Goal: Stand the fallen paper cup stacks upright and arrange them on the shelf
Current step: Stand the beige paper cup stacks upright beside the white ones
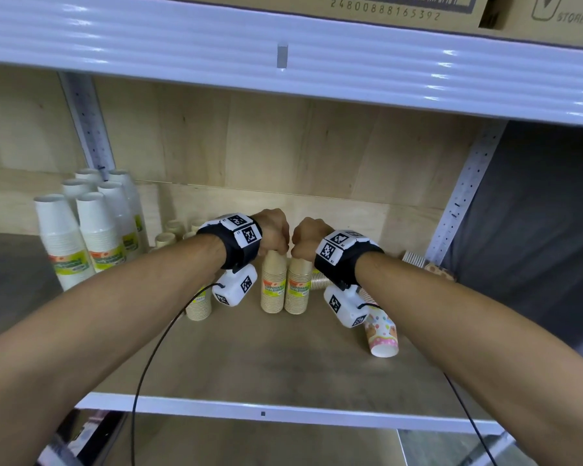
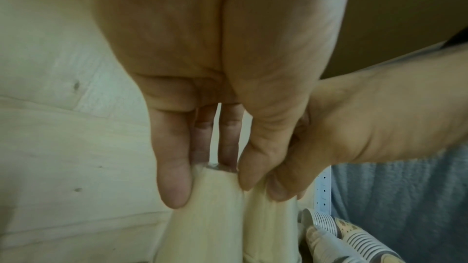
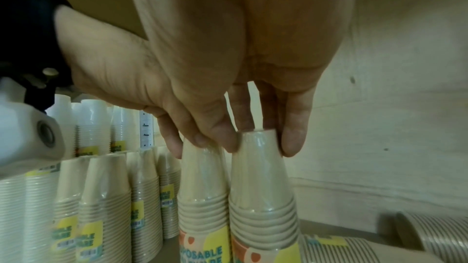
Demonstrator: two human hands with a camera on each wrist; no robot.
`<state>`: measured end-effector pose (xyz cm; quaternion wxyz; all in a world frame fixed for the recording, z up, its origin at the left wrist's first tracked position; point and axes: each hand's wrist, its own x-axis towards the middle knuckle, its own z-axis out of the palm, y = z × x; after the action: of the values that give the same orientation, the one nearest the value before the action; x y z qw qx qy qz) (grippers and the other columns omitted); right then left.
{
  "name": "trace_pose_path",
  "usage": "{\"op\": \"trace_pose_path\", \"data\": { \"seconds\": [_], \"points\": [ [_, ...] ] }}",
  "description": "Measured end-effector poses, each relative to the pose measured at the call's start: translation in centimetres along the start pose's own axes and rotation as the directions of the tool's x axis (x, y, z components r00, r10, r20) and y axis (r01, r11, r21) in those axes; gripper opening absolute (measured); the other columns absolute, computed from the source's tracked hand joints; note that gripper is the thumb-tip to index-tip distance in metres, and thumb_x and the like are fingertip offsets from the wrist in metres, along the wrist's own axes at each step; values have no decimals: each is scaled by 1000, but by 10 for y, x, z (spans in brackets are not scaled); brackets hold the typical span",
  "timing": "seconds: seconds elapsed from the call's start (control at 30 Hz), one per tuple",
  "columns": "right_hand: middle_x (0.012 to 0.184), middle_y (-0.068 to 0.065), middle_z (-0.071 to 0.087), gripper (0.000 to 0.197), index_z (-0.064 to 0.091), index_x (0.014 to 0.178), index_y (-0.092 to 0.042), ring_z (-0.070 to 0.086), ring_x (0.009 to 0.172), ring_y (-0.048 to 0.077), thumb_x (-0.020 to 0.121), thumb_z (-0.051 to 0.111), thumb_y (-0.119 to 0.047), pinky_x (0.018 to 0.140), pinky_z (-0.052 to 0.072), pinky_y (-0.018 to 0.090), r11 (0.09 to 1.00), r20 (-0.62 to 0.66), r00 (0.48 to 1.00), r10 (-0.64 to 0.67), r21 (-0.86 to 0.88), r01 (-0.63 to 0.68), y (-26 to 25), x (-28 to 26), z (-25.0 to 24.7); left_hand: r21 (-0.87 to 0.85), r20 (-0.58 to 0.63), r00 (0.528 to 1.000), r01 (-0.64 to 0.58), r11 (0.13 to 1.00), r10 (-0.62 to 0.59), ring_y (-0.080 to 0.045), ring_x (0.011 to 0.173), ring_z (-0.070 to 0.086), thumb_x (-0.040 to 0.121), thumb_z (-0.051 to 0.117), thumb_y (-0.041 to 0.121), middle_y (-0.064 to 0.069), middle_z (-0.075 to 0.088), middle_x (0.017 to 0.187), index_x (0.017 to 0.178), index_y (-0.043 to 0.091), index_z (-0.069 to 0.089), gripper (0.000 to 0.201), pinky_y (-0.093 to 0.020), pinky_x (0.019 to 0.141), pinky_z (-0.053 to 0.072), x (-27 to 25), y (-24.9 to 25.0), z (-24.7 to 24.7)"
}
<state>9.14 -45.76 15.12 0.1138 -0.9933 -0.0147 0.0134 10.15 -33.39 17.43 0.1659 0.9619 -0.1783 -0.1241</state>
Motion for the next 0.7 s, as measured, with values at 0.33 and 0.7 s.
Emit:
{"op": "trace_pose_path", "data": {
  "seconds": [0.33, 0.7],
  "points": [
    [74, 4, 57, 17, 58, 74, -9, 57, 68, 19, 76, 72, -19, 55, 41, 24, 993, 130, 986, -108, 52, 102, -45, -15, -5, -39, 19, 986, 168, 985, -168, -30, 92, 70, 79, 74, 7, -14, 70, 105, 105, 4, 72, 26, -41, 81, 61, -38, -27, -18],
    [82, 5, 66, 25, 67, 81, -12, 65, 73, 21, 66, 78, -28, 58, 50, 27, 953, 201, 932, -303, 46, 300, -128, -37, 12, 63, 74, 952, 292, 954, -297, -23, 77, 62, 82, 72, 8, -11, 61, 83, 92, 3, 68, 12, -32, 75, 57, -93, -86, -31]
  ]
}}
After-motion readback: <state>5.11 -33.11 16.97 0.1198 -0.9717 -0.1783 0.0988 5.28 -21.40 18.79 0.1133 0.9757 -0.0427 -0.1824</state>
